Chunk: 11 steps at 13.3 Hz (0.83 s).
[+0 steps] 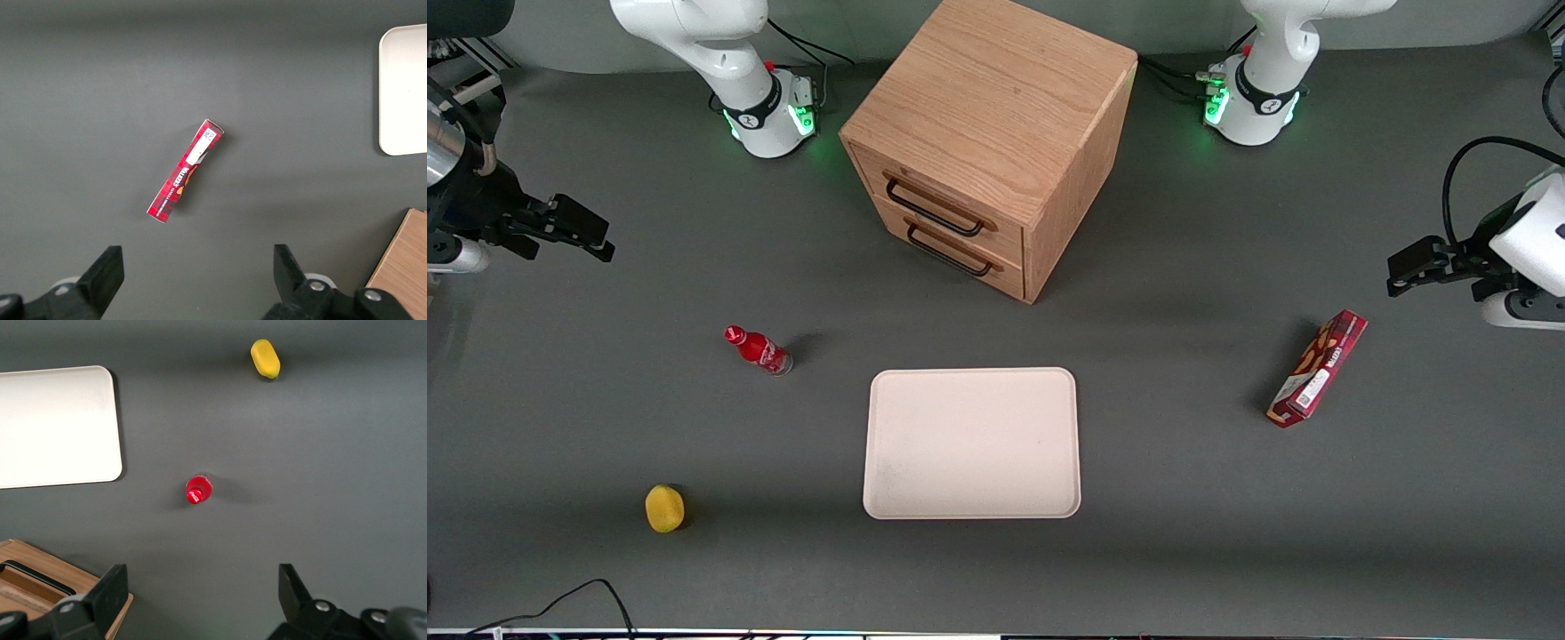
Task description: Open upper drawer
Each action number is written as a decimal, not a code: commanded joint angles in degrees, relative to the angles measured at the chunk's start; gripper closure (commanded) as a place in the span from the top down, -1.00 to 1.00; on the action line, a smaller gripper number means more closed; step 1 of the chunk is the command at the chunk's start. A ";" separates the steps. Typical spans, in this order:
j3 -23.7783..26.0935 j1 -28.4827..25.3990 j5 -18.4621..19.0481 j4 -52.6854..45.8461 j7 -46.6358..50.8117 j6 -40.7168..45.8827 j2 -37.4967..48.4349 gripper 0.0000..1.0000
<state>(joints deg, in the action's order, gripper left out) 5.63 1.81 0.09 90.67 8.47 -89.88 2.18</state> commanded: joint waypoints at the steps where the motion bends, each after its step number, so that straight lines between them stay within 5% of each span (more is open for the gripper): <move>1: -0.54 -0.31 -0.62 -1.46 -1.17 0.76 -0.60 1.00; 9: 0.07 -0.40 -1.14 -2.08 -7.30 2.78 -0.33 1.00; 11: 0.17 -0.49 -7.16 -2.69 -7.59 5.40 -0.16 1.00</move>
<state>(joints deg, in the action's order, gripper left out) 5.92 1.71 -1.99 89.97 2.95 -87.29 2.16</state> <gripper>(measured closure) 0.000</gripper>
